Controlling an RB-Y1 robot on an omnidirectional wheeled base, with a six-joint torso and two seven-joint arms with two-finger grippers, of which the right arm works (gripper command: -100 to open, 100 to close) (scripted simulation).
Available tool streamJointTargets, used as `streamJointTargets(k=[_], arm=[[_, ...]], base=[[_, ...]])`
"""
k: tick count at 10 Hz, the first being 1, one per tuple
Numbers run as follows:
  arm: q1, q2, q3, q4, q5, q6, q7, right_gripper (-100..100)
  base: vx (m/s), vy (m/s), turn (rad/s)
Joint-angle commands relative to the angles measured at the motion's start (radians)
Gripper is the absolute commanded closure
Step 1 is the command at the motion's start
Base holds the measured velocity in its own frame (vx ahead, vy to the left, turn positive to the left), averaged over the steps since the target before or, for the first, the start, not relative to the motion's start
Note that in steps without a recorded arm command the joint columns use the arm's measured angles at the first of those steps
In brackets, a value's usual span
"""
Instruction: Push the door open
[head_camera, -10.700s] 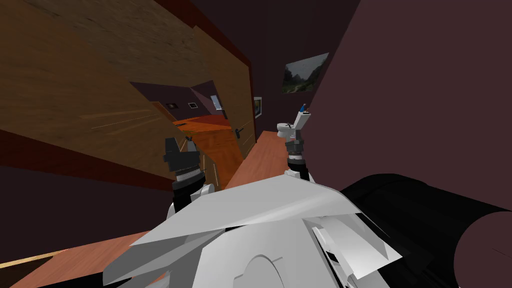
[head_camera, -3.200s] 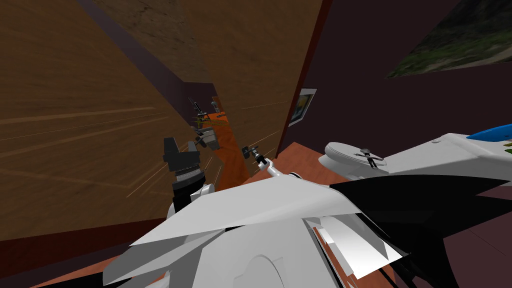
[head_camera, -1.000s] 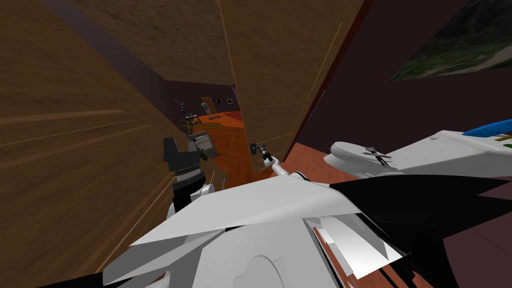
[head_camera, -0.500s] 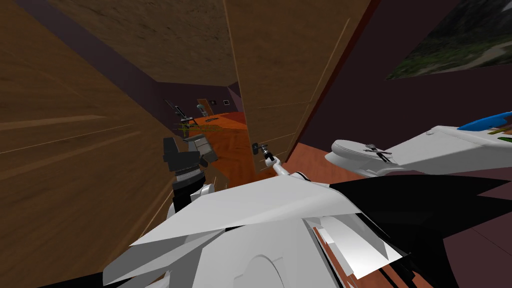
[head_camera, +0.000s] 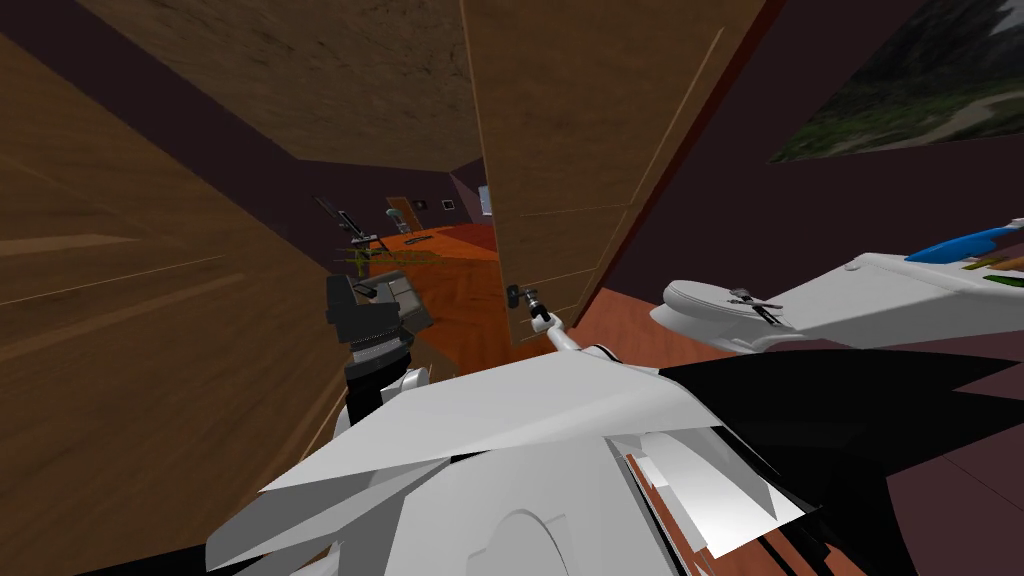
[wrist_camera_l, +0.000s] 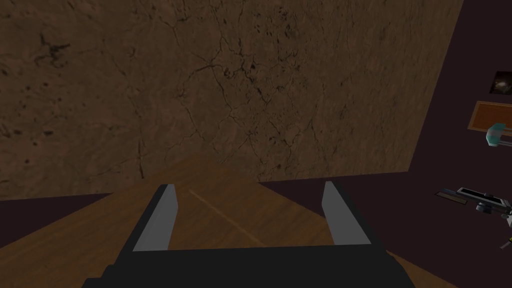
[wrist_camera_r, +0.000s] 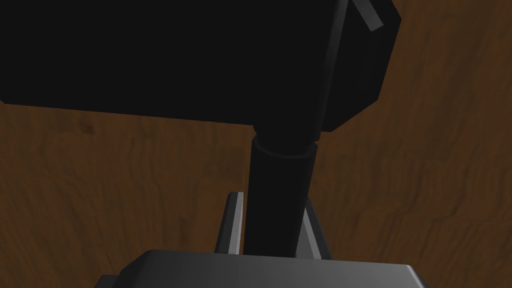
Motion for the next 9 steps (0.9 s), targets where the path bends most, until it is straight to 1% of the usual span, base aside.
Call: streamJointTargets(k=[1, 3, 5, 6, 7, 9], arm=[[-0.014, -0.013, -0.022, 0.001, -0.002, -0.006, 0.013, 100], [-0.014, -0.019, -0.041, 0.0, -0.004, -0.006, 0.027, 100], [-0.014, -0.023, -0.061, -0.001, -0.006, -0.006, 0.042, 100], [-0.014, -0.023, -0.061, -0.001, -0.006, -0.006, 0.042, 100], [-0.014, -0.023, -0.071, -0.002, -0.007, -0.006, 0.05, 100], [-0.014, -0.022, -0.094, -0.003, -0.009, -0.006, 0.067, 100]], base=[[0.202, -0.02, -0.047], [0.216, -0.017, -0.068], [0.196, -0.019, -0.12], [0.121, -0.011, -0.009], [0.11, 0.0, -0.068], [0.16, 0.017, -0.184]])
